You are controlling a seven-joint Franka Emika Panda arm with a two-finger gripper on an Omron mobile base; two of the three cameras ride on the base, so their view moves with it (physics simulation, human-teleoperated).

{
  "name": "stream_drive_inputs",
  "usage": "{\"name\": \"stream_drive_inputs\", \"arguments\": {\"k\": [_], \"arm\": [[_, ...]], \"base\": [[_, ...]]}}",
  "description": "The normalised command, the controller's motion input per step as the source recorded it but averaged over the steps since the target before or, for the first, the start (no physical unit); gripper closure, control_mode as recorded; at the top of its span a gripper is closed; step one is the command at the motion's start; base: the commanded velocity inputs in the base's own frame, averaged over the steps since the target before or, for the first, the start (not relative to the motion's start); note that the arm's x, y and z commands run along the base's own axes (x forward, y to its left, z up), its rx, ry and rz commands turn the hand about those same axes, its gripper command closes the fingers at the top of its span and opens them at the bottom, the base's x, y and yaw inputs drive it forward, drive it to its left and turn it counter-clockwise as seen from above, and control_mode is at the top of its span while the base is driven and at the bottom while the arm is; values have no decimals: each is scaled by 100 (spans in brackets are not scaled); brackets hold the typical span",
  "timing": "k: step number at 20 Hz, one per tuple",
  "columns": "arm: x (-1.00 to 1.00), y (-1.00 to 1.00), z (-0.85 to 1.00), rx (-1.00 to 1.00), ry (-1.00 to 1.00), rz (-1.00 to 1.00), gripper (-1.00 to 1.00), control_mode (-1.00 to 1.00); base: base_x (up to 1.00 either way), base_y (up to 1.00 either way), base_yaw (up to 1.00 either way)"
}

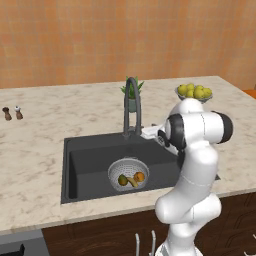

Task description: Put the colander in the sink, put the mango, peach, banana in the colander, and turn on the sink faucet and pour water over the colander.

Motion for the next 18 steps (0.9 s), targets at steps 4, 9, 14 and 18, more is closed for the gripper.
{"name": "stream_drive_inputs", "arguments": {"k": [4,9,14,18], "arm": [[19,0,-4,0,0,0,-100,-100],[23,0,-4,0,0,0,-100,-100],[27,0,-8,0,0,0,-100,-100],[19,2,-10,0,1,0,-100,-100]], "base": [[0,0,0],[0,0,0],[0,0,0],[0,0,0]]}}
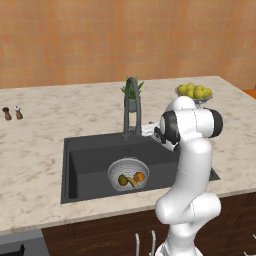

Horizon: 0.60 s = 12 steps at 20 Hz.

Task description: Put the colander in the sink, put the mango, peach, banana in the colander, and turn on the sink faucet and pour water over the colander.

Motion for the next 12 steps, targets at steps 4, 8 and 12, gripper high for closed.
{"name": "stream_drive_inputs", "arguments": {"k": [4,8,12], "arm": [[6,9,0,0,5,0,-100,-100],[8,13,0,0,4,0,-100,-100],[16,6,0,0,1,0,-100,-100]], "base": [[0,0,0],[0,0,0],[0,0,0]]}}
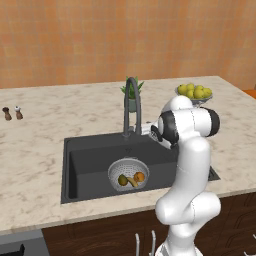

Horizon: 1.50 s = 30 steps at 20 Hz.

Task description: Put the colander in the sink, put the mango, peach, banana in the colander, and turn on the sink faucet and pour water over the colander.

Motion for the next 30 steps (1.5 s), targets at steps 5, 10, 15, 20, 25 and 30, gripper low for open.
{"name": "stream_drive_inputs", "arguments": {"k": [5,10,15,20,25,30], "arm": [[23,7,0,0,0,0,-100,-100],[19,10,0,0,0,0,-100,-100],[14,1,0,0,0,0,-100,-100],[16,0,0,0,0,0,-100,-100],[13,0,0,0,0,0,-100,-100],[8,0,0,0,0,0,-100,-100]], "base": [[0,0,0],[0,0,0],[0,0,0],[0,0,0],[0,0,0],[0,0,0]]}}
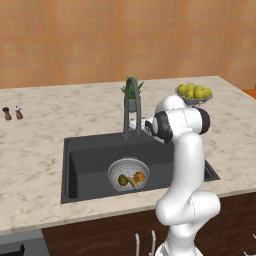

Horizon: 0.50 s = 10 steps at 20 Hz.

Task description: Put the colander in the sink, put the mango, peach, banana in the colander, and turn on the sink faucet and pour water over the colander.

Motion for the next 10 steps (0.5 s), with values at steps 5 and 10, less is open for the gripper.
{"name": "stream_drive_inputs", "arguments": {"k": [5,10], "arm": [[9,0,0,0,0,0,-100,-100],[7,0,0,0,0,0,-100,-100]], "base": [[0,0,0],[0,0,0]]}}
